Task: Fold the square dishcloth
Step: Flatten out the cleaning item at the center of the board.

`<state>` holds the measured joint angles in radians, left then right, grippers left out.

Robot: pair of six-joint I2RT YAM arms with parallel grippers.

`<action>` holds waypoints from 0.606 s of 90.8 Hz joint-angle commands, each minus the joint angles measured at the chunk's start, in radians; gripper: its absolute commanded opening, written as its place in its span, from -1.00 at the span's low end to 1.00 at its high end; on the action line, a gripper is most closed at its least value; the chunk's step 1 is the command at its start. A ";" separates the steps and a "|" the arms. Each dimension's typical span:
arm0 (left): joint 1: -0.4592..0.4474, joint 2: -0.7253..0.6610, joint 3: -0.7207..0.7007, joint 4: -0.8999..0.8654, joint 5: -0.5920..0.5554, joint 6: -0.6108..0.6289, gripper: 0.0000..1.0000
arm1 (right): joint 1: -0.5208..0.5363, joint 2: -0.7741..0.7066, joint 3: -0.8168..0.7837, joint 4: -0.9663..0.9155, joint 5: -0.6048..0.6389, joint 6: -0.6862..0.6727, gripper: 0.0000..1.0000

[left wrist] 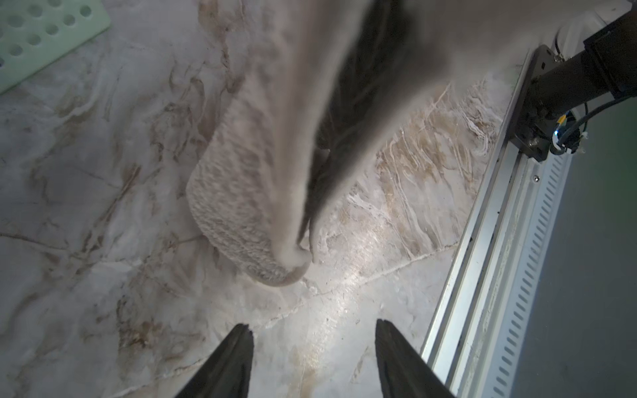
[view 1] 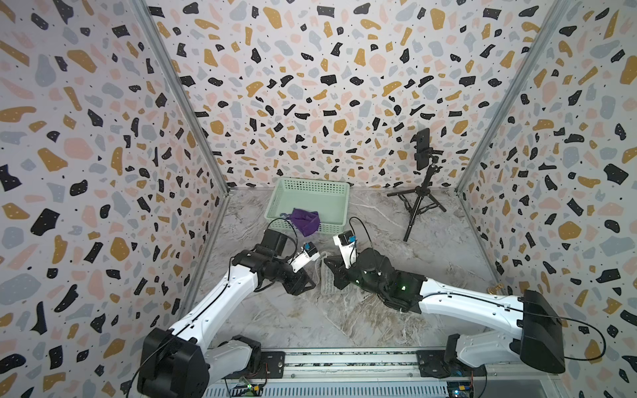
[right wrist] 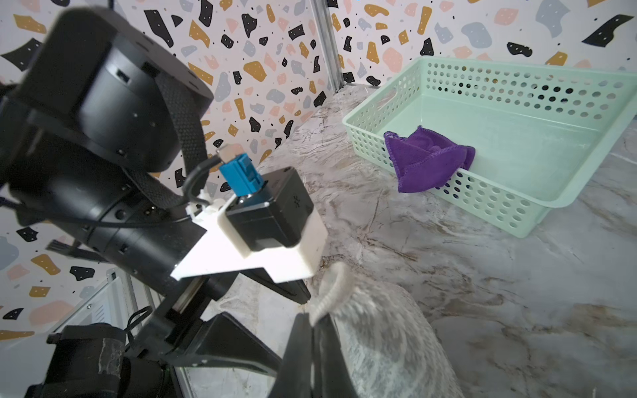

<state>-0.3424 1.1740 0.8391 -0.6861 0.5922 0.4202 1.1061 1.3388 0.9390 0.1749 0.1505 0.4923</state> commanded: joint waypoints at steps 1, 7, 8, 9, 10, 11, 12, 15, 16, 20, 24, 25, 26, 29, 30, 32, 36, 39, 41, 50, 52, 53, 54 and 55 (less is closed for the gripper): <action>-0.009 0.020 -0.048 0.241 0.009 -0.076 0.22 | -0.023 -0.044 0.011 -0.003 -0.007 0.038 -1.00; -0.019 0.048 -0.077 0.333 -0.020 -0.106 0.21 | -0.028 -0.045 0.012 -0.008 -0.022 0.055 -1.00; -0.023 0.053 -0.081 0.350 -0.024 -0.109 0.21 | -0.028 -0.045 0.012 -0.008 -0.026 0.058 -1.00; -0.025 0.055 -0.084 0.360 -0.031 -0.112 0.21 | -0.045 -0.046 0.012 -0.009 -0.030 0.061 -1.00; -0.029 0.063 -0.087 0.370 -0.038 -0.114 0.21 | -0.055 -0.046 0.012 -0.008 -0.034 0.063 -1.00; -0.032 0.069 -0.089 0.384 -0.047 -0.118 0.21 | -0.062 -0.047 0.012 -0.007 -0.039 0.068 -1.00; -0.037 0.072 -0.091 0.395 -0.054 -0.121 0.21 | -0.065 -0.047 0.012 -0.007 -0.043 0.072 -1.00; -0.047 0.089 -0.095 0.425 -0.083 -0.134 0.20 | -0.078 -0.050 0.014 -0.009 -0.056 0.082 -1.00; -0.050 0.095 -0.096 0.435 -0.095 -0.143 0.20 | -0.080 -0.051 0.014 -0.010 -0.059 0.086 -1.00; -0.059 0.116 -0.084 0.455 -0.126 -0.157 0.17 | -0.092 -0.056 0.018 -0.013 -0.081 0.097 -1.00; -0.067 0.132 -0.075 0.476 -0.150 -0.167 0.14 | -0.102 -0.059 0.024 -0.016 -0.098 0.103 -1.00; -0.069 0.136 -0.073 0.483 -0.156 -0.168 0.14 | -0.104 -0.060 0.027 -0.017 -0.101 0.105 -1.00; -0.073 0.138 -0.073 0.486 -0.163 -0.170 0.13 | -0.105 -0.061 0.029 -0.019 -0.104 0.105 -1.00; -0.084 0.143 -0.070 0.489 -0.189 -0.171 0.11 | -0.108 -0.065 0.035 -0.027 -0.109 0.107 -1.00; -0.090 0.146 -0.069 0.489 -0.197 -0.169 0.10 | -0.109 -0.065 0.036 -0.029 -0.112 0.107 -1.00; -0.098 0.148 -0.067 0.490 -0.214 -0.167 0.09 | -0.110 -0.067 0.040 -0.034 -0.115 0.107 -1.00; -0.113 0.153 -0.063 0.490 -0.230 -0.161 0.09 | -0.114 -0.070 0.046 -0.044 -0.121 0.107 -1.00; -0.127 0.151 -0.061 0.489 -0.243 -0.154 0.09 | -0.115 -0.072 0.050 -0.051 -0.124 0.107 -1.00; -0.135 0.149 -0.063 0.489 -0.249 -0.149 0.10 | -0.118 -0.075 0.053 -0.054 -0.126 0.107 -1.00; -0.154 0.122 -0.092 0.565 -0.285 -0.140 0.10 | -0.123 -0.090 0.056 -0.063 -0.135 0.107 -1.00; -0.153 0.117 -0.100 0.583 -0.294 -0.139 0.09 | -0.124 -0.094 0.057 -0.064 -0.139 0.108 -1.00; -0.154 0.115 -0.103 0.591 -0.299 -0.139 0.07 | -0.124 -0.096 0.058 -0.065 -0.141 0.108 -1.00; -0.154 0.113 -0.106 0.601 -0.306 -0.139 0.06 | -0.124 -0.098 0.058 -0.066 -0.144 0.107 -1.00; -0.154 0.112 -0.109 0.609 -0.312 -0.138 0.04 | -0.125 -0.099 0.059 -0.067 -0.147 0.106 -1.00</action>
<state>-0.4881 1.3201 0.7525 -0.2047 0.3527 0.2756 0.9871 1.2888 0.9459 0.1242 0.0364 0.5896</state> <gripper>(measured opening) 0.546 0.042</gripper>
